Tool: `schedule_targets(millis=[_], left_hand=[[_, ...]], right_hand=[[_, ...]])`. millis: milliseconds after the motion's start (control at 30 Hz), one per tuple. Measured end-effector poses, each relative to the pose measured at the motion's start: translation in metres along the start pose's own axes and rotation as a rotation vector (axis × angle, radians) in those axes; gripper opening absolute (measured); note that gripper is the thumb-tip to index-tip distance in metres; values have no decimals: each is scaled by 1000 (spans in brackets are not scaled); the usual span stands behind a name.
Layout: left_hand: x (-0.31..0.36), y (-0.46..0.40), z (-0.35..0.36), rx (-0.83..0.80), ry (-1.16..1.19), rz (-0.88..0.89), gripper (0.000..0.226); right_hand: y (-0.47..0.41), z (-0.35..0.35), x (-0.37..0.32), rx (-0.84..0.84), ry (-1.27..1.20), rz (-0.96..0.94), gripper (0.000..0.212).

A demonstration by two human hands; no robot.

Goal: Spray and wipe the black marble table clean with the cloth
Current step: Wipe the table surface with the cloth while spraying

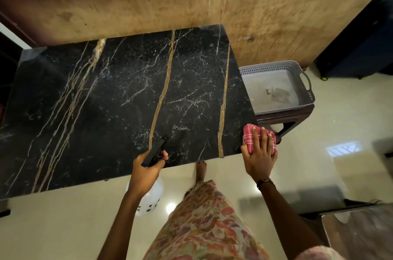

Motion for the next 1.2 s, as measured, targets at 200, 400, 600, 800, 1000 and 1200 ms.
schedule_targets(millis=[200, 400, 600, 800, 1000, 1200], left_hand=[[6, 0, 2, 4, -4, 9, 22], [4, 1, 2, 4, 0, 3, 21], [6, 1, 8, -11, -23, 1, 20], [16, 3, 16, -40, -39, 5, 20], [18, 4, 17, -55, -29, 12, 22], [26, -1, 13, -49, -19, 52, 24]], right_hand=[[-26, 3, 8, -36, -65, 185, 77], [18, 1, 17, 3, -46, 113, 78], [-9, -1, 25, -80, -310, 366, 74], [-23, 24, 29, -392, -1074, 885, 49], [-11, -7, 21, -198, -444, 494, 79], [19, -3, -5, -98, 95, -65, 64]])
Point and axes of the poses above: each hand's wrist, its own y-axis away from the middle knuckle, its own z-axis out of the palm, x = y × z, the point moved 8 cm from there along -y, towards the middle knuckle, and after that the axes turned 12 degrees about x, right-handed, at the moved point
